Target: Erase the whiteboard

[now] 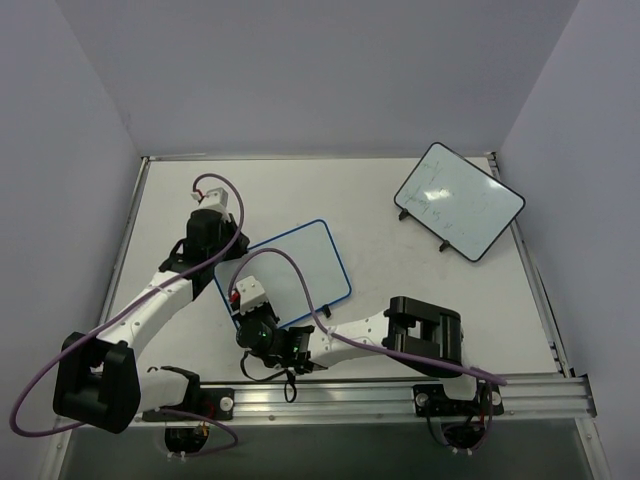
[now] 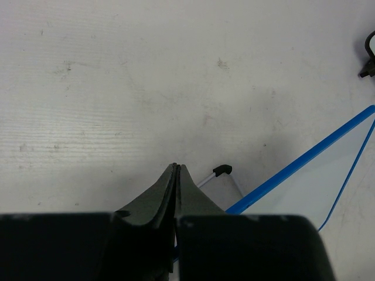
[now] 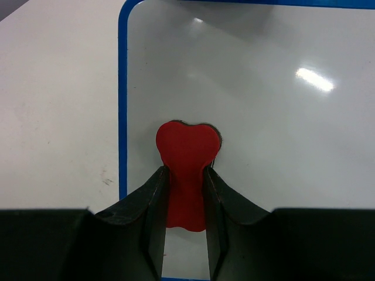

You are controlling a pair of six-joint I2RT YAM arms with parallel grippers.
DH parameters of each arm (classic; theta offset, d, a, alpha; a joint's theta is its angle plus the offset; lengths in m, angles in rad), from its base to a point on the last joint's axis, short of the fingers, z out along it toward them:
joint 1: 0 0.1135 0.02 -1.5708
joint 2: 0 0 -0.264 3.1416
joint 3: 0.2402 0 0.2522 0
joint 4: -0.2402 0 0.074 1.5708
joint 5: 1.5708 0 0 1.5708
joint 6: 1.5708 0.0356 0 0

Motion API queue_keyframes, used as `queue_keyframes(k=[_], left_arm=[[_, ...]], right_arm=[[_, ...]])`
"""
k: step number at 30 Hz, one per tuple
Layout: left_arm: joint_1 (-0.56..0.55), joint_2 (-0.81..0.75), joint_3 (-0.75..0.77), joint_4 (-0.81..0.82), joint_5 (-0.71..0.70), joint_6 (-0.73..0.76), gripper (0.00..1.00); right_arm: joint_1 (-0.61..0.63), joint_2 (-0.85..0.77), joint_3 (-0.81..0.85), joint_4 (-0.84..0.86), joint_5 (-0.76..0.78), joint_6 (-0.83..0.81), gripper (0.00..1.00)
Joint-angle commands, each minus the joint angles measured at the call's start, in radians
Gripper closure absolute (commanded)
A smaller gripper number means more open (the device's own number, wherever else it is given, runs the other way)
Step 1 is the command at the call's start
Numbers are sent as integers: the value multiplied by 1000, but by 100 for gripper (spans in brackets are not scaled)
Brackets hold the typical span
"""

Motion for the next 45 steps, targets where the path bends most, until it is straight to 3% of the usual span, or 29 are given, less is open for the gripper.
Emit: queue_keyframes(k=[1, 13, 45], left_arm=[[-32, 5, 36, -63, 34, 0, 93], [-41, 9, 48, -72, 28, 6, 94], [-69, 38, 53, -55, 28, 0, 94]], right_arm=[[8, 39, 41, -43, -3, -19, 100], [29, 75, 86, -68, 3, -26, 100], [78, 43, -57, -91, 83, 81, 100]])
